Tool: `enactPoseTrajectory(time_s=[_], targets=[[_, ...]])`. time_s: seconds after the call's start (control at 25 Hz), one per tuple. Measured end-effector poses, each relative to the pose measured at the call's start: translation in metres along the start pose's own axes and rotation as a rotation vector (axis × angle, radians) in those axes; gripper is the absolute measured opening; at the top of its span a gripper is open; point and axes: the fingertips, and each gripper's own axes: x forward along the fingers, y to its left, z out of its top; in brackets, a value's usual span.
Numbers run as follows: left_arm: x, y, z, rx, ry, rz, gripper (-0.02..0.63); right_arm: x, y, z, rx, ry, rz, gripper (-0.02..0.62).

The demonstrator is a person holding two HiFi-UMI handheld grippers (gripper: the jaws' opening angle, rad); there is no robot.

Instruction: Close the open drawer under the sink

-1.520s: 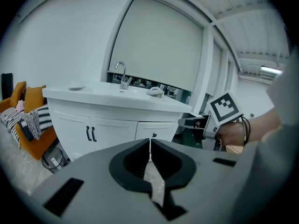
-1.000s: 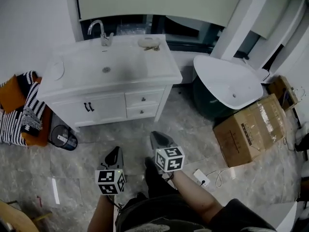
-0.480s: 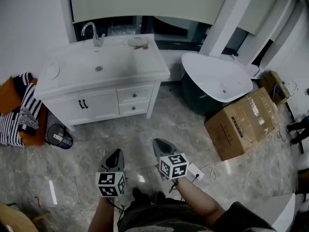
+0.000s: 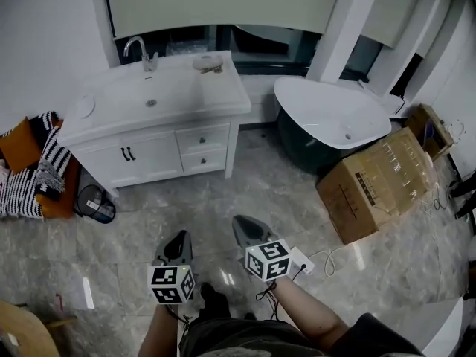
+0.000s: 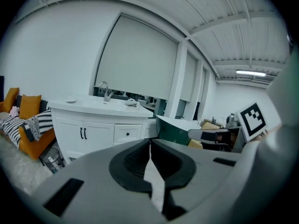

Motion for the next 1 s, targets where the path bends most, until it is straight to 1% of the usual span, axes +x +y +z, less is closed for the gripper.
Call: enactPoseTrajectory(time_s=[0.16,0.32,0.56,0.8,1.0], targets=[[-0.019,-0.036,-0.006,0.005,-0.019,0.0,0.02,-0.041,-0.005,-0.006,-0.006,-0.018,0.007,0.04],[-0.037,-0.07,-0.014,0.033,-0.032,-0.007,0.02,-0.079,-0.008,-0.014,-0.024,-0.022,0.006,0.039],[-0.067,-0.11,-0.027,0.041,-0.052,-0.004,0.02,-0.128,-0.002,-0.029,-0.049,-0.015,0.024,0.035],[-0.097,-0.137,-0.047,0.03,-0.043,0.013,0.02,-0.167,0.012,-0.042,-0.088,-0.004,0.067,0.031],[-0.113,-0.148,-0.052,0.031,-0.053,0.031,0.02,-0.185,0.019,-0.05,-0.097,-0.002,0.088,0.03]])
